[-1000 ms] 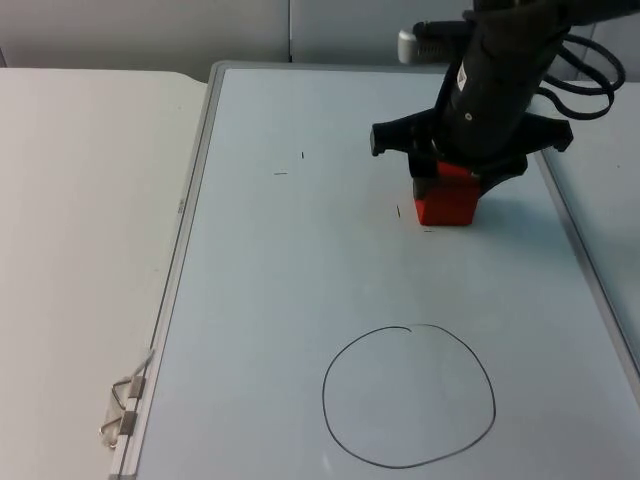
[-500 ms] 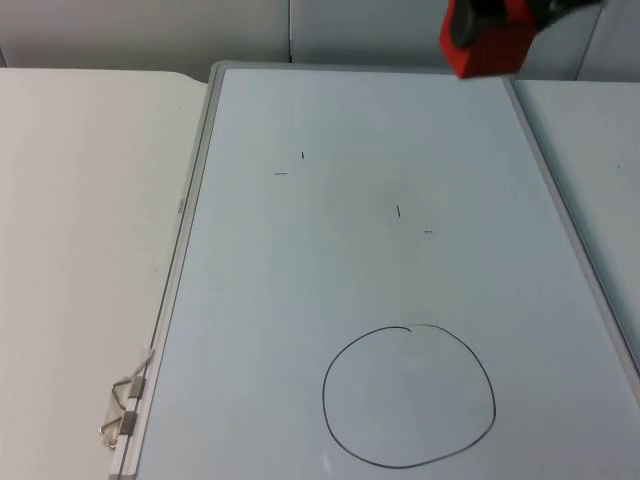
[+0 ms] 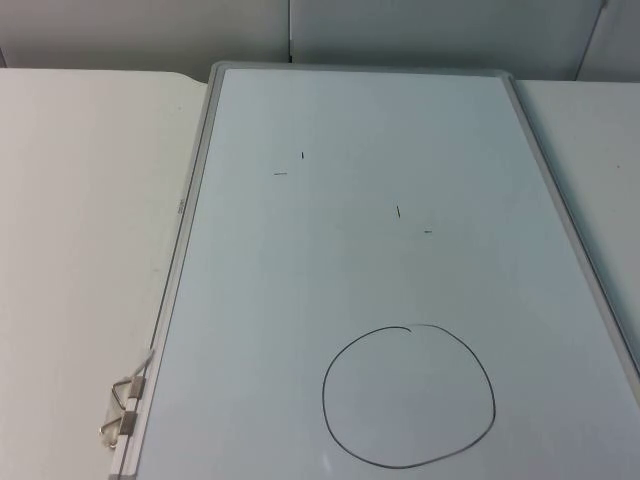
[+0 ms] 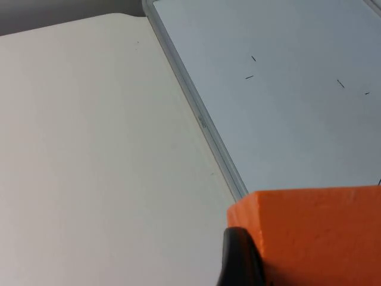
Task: Pick up one cube with the left hand and another cube with the right hand. First place the cube in the right hand at the target position, then stack the cube in the left hand on top.
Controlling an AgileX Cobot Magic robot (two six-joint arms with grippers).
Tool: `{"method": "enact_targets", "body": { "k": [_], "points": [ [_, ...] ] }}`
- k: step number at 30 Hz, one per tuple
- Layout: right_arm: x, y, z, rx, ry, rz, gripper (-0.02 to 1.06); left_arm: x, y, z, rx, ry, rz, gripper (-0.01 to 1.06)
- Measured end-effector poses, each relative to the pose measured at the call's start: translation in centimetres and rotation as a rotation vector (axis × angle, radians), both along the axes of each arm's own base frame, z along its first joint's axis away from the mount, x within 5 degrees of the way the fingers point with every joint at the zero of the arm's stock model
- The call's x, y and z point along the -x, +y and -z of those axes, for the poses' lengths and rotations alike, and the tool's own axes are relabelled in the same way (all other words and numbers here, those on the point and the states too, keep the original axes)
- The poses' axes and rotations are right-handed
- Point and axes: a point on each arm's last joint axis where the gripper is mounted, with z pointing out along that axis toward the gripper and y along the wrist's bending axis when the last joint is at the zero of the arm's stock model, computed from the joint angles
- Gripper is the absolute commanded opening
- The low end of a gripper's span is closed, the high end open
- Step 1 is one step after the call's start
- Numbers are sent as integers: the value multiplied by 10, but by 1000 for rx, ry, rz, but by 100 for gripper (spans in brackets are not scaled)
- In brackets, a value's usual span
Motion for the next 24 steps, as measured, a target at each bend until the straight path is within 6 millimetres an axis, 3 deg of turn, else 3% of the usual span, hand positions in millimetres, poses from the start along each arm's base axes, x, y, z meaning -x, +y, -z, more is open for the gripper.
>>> {"method": "enact_targets", "body": {
  "k": [2, 4, 5, 10, 11, 15, 20, 24],
  "points": [
    [25, -10, -8, -38, -31, -19, 0, 0, 0, 0, 0, 0, 0, 23],
    [46, -18, 0, -57, -34, -30, 0, 0, 0, 0, 0, 0, 0, 23],
    [46, -18, 0, -57, -34, -30, 0, 0, 0, 0, 0, 0, 0, 23],
    [91, -35, 43, -95, 9, -51, 0, 0, 0, 0, 0, 0, 0, 23],
    [91, -35, 43, -95, 9, -51, 0, 0, 0, 0, 0, 0, 0, 23],
    [112, -37, 85, -122, 99, -96, 0, 0, 0, 0, 0, 0, 0, 23],
    [113, -37, 126, -95, 190, -94, 0, 0, 0, 0, 0, 0, 0, 23],
    [111, -35, 143, -99, 212, -85, 0, 0, 0, 0, 0, 0, 0, 23]
  ]
}}
